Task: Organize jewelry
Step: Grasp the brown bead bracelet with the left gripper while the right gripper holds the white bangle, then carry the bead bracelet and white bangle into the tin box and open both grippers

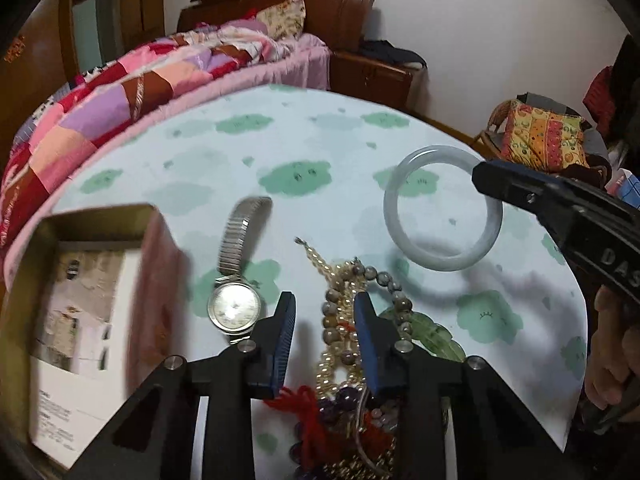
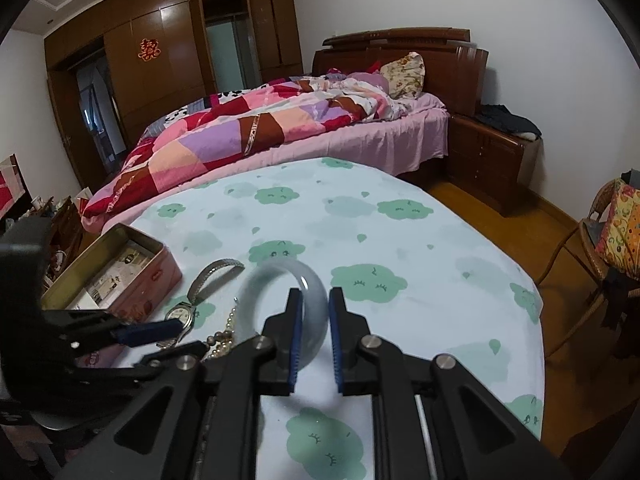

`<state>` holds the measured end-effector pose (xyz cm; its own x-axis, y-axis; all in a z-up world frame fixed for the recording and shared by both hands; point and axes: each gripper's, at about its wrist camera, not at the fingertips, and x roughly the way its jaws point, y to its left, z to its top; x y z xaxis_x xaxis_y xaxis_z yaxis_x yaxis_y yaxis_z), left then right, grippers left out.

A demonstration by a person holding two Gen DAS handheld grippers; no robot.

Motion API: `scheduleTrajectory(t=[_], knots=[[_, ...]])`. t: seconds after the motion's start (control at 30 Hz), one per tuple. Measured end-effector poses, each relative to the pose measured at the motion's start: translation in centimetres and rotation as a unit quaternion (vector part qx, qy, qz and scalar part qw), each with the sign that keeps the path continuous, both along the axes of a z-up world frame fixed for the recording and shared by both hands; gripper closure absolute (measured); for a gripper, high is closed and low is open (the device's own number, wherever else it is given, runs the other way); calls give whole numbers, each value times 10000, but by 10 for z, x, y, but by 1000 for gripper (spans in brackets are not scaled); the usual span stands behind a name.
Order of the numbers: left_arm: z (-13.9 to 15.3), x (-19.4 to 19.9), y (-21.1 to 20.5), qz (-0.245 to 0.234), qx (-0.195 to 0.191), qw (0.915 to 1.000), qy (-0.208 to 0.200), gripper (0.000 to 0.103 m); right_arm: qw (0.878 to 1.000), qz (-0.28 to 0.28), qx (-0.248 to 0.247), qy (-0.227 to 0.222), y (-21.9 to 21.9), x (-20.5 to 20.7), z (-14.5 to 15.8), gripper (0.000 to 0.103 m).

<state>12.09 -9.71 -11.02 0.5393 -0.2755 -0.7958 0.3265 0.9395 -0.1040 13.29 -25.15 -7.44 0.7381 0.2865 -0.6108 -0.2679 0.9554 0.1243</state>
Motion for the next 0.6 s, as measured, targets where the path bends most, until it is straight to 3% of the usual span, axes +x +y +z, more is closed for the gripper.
scheduleTrajectory(t=[0.03, 0.1, 0.13, 0.17, 0.2, 0.4, 0.47, 0.5, 0.53, 0.6], knots=[[-3, 1, -1, -9, -25, 10000, 45, 72, 10000, 11, 9, 8, 0, -1, -1, 87], [-7, 2, -2, -51, -135, 9998, 155, 72, 10000, 27, 3, -35, 1, -3, 0, 100], [-8, 1, -1, -50, -133, 9998, 172, 88, 10000, 27, 2, -62, 1, -4, 1, 98], [-7, 0, -1, -88, -142, 9997, 181, 88, 10000, 37, -2, -87, 1, -4, 2, 98], [-5, -3, 0, -102, -126, 9998, 134, 95, 9999, 60, -32, -102, 2, -5, 4, 97], [20, -11, 9, -97, -186, 9995, -220, 95, 9997, -242, -14, 71, -14, 7, -4, 96], [30, -14, 12, -73, -216, 9991, -355, 95, 9983, -510, 36, 266, -30, 15, -15, 76], [35, -15, 14, -49, -268, 9988, -412, 95, 9973, -582, 177, 418, -41, 19, -24, 54], [38, -14, 16, -30, -304, 9985, -447, 95, 9967, -584, 262, 502, -46, 21, -26, 40], [44, -14, 19, -13, -361, 9981, -508, 95, 9961, -583, 288, 588, -52, 19, -32, 30]])
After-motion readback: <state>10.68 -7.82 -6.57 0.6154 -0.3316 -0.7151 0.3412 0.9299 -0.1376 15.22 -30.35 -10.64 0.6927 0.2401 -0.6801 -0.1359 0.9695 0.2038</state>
